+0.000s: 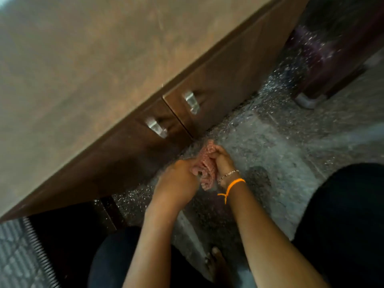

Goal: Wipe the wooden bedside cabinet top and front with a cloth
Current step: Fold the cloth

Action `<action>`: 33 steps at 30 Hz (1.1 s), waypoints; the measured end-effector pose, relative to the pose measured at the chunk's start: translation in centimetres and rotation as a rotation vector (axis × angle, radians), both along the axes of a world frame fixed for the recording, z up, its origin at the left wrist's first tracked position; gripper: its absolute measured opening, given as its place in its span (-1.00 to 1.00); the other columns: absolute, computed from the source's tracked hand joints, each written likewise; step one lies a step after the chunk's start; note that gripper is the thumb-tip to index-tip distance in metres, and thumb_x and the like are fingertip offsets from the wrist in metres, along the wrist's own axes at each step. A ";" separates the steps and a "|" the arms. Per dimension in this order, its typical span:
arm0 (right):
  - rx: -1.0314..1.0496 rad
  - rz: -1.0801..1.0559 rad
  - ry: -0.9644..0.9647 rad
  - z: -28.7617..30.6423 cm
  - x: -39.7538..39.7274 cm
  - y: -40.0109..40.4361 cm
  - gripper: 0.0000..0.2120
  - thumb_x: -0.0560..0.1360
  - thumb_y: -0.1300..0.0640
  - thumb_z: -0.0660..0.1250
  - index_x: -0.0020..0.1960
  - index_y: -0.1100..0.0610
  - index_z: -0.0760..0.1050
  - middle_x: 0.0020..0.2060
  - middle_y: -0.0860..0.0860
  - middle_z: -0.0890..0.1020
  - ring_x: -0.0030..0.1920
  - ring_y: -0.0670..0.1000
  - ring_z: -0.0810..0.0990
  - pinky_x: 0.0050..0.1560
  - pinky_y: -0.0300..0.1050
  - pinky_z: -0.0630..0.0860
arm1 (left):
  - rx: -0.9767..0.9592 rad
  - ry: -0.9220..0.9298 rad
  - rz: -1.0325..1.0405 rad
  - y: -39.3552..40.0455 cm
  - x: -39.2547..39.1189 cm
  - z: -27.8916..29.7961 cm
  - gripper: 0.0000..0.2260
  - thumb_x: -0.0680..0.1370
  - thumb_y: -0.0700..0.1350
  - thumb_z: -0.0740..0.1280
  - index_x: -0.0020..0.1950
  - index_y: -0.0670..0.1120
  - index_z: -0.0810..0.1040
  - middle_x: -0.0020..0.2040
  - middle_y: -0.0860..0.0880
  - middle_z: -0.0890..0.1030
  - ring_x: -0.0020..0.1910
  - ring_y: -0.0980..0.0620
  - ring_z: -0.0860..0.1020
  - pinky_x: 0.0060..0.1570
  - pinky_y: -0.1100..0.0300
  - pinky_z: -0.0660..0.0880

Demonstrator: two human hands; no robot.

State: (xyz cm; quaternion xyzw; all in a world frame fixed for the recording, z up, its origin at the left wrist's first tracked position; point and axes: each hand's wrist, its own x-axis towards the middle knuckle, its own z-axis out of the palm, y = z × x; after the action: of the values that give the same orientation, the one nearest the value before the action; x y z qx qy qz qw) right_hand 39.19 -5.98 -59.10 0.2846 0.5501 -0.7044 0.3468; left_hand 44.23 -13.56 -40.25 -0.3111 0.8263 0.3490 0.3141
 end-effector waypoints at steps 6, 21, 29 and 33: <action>-0.496 -0.381 -0.158 15.5 -1.1 5.2 -0.51 0.13 -0.08 0.40 -0.04 0.17 0.49 -0.22 0.13 0.66 -0.15 0.13 0.64 0.01 0.02 0.50 | -0.036 0.027 0.159 1.8 -2.2 5.9 -0.74 0.55 -0.08 0.17 0.21 -0.04 0.50 0.20 -0.16 0.56 0.17 -0.18 0.51 0.14 0.09 0.42; -0.624 -0.235 0.020 46.7 -2.1 10.2 -0.68 0.31 0.20 0.20 -0.05 0.25 0.64 -0.03 0.23 0.64 0.00 0.16 0.63 0.01 0.05 0.62 | 0.654 0.259 0.555 4.5 -3.9 31.5 -0.65 0.40 -0.30 0.42 0.12 -0.07 0.45 0.06 -0.03 0.60 0.01 0.09 0.60 0.02 0.18 0.54; -0.324 0.070 0.046 58.0 -0.1 14.2 -0.76 0.52 0.29 0.25 0.19 0.22 0.45 -0.04 0.09 0.63 -0.04 0.04 0.62 0.02 -0.03 0.59 | 0.676 0.265 0.526 5.4 -3.4 43.0 -0.68 0.43 -0.36 0.36 0.10 -0.10 0.42 0.11 -0.16 0.58 0.08 -0.15 0.58 0.12 -0.08 0.52; -0.121 0.214 0.120 61.8 0.0 15.6 -0.73 0.52 0.39 0.24 0.17 0.14 0.41 -0.07 -0.02 0.58 -0.06 -0.05 0.56 -0.09 -0.17 0.54 | 0.795 0.208 0.582 5.7 -3.8 46.8 -0.65 0.47 -0.35 0.31 0.23 -0.17 0.37 0.08 -0.18 0.57 -0.06 -0.09 0.61 -0.16 0.06 0.59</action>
State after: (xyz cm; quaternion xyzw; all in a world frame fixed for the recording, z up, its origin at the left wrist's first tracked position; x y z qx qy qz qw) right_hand 39.22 9.66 2.66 0.1601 0.5535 -0.7110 0.4031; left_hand 40.45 -7.82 6.53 -0.3483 0.5353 0.7392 0.2138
